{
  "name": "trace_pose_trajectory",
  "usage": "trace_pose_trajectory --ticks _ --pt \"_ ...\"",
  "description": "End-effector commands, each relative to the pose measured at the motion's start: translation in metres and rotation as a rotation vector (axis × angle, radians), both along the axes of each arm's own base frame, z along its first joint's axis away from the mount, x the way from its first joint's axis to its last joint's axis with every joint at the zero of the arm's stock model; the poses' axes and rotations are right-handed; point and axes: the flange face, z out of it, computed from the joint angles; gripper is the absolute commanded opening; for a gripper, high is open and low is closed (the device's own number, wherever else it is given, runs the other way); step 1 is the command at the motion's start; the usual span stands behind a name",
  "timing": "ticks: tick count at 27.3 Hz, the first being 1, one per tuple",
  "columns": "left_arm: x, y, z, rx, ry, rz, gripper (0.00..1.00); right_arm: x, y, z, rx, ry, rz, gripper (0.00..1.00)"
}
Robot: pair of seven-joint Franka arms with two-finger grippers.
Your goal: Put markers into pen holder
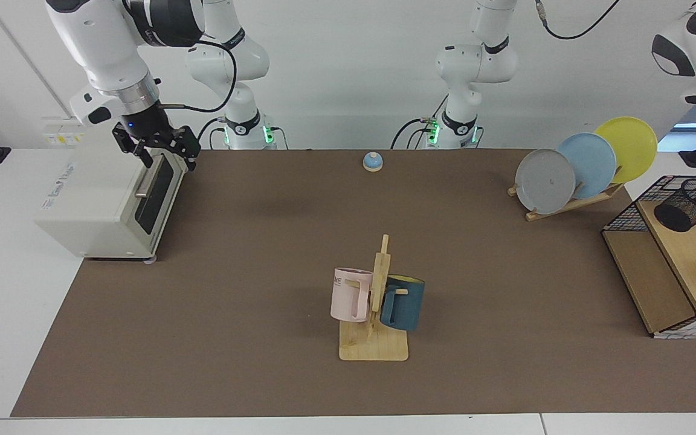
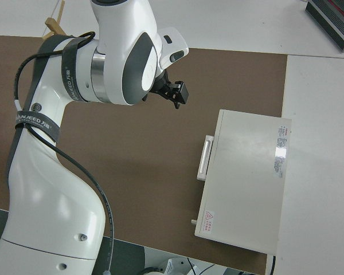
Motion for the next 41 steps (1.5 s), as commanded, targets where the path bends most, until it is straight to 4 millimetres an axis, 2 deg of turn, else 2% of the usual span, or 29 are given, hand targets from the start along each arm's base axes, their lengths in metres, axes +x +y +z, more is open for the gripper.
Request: trace_pose_trajectory --ticks 1,5,6,7,8,9,12,13,16,21,26,31,36,41 --pt "0.003 0.002 -0.004 0.005 -0.008 -0.021 1.00 -0.002 0.014 0.002 -0.028 0.022 0.012 1.00" --pt "0.006 -0.005 -0.004 0.000 -0.007 -0.027 1.00 -0.004 0.018 0.003 -0.024 0.049 0.011 1.00" --pt "0.008 -0.009 -0.004 -0.004 -0.010 -0.029 1.00 -0.004 0.025 0.004 -0.025 0.042 0.014 1.00" --pt "0.009 -0.013 -0.004 -0.013 -0.010 -0.032 1.00 -0.005 0.043 0.006 -0.028 0.030 0.023 1.00" --pt "0.010 -0.015 -0.005 -0.028 -0.015 -0.029 1.00 -0.006 0.052 0.006 -0.030 0.030 0.024 1.00" --pt "0.010 -0.016 -0.006 -0.061 -0.023 -0.023 1.00 -0.005 0.054 0.005 -0.030 0.031 0.017 1.00" --pt "0.009 -0.021 -0.016 -0.212 -0.065 0.008 1.00 -0.004 0.040 0.005 -0.024 0.029 -0.001 1.00" --pt "0.010 -0.028 -0.022 -0.264 -0.070 0.015 1.00 -0.004 0.034 0.005 -0.019 0.029 -0.012 1.00" --pt "0.021 -0.067 -0.030 -0.334 -0.037 -0.006 1.00 -0.004 0.023 0.005 -0.009 0.030 -0.014 1.00" --pt "0.029 -0.131 -0.041 -0.445 -0.039 0.082 1.00 -0.002 0.021 0.005 -0.007 0.014 -0.002 1.00" --pt "0.025 -0.190 -0.054 -0.528 -0.015 0.196 1.00 -0.003 0.022 0.006 -0.004 0.013 -0.001 1.00" --pt "0.015 -0.220 -0.071 -0.660 -0.055 0.339 1.00 -0.005 0.021 0.002 0.001 0.021 -0.004 1.00" --pt "0.011 -0.266 -0.078 -0.726 -0.078 0.444 1.00 -0.005 0.019 0.003 -0.002 0.021 -0.008 1.00" --pt "0.004 -0.294 -0.079 -0.795 -0.173 0.712 1.00 -0.005 0.012 0.003 0.000 0.019 -0.021 1.00"
